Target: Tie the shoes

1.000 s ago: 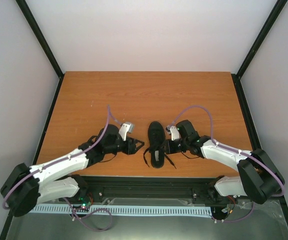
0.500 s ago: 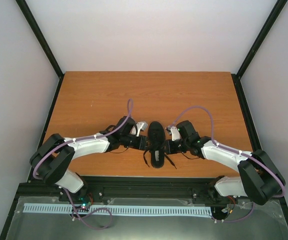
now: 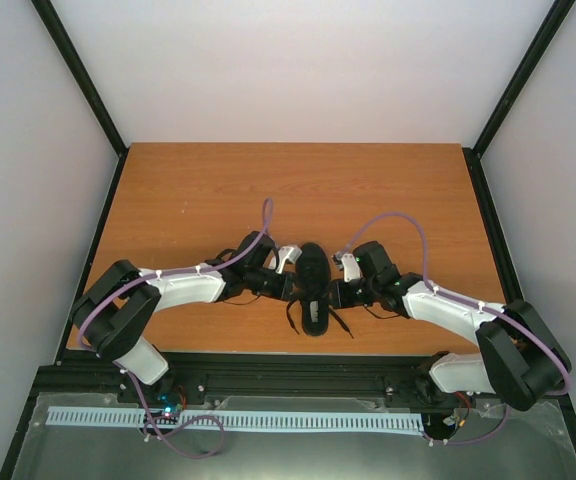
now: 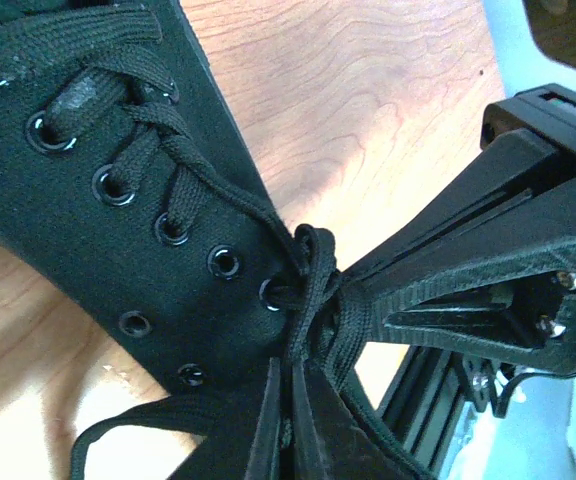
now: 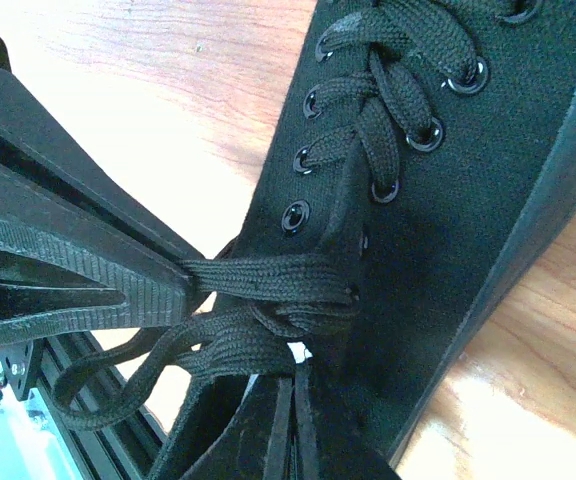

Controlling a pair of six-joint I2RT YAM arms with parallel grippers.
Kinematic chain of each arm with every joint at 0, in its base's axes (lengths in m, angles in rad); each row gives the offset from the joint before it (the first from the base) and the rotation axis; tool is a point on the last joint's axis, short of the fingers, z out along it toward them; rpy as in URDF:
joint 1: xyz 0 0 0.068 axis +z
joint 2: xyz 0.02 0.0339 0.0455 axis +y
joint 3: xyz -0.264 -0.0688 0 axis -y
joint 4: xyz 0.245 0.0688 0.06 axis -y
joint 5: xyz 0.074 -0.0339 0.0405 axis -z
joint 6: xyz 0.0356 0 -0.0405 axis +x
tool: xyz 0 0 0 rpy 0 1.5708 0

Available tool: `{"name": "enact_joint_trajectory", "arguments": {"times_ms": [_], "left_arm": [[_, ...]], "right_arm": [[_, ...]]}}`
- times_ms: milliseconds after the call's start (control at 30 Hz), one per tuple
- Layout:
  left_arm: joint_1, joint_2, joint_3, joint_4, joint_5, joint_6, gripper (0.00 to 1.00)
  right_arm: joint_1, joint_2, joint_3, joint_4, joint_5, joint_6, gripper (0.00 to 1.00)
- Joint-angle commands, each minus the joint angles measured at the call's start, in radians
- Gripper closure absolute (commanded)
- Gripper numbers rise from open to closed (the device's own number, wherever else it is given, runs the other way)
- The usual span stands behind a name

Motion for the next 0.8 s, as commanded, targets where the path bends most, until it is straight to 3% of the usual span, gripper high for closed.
{"name": "enact_joint_trajectory", "arguments": {"times_ms": [0,767], "left_arm": [[0.004,-0.009,0.016,0.066,0.046,0.001,0.96],[0.004,-0.049,-0.035,0.141,0.01,0.001,0.99]], "right_arm": [[0.009,-0.033,0.031,-0.021,0.025,-0.007,0.97],[0.028,0.041,0.074,0.016,0.002,-0.026,0.97]]}}
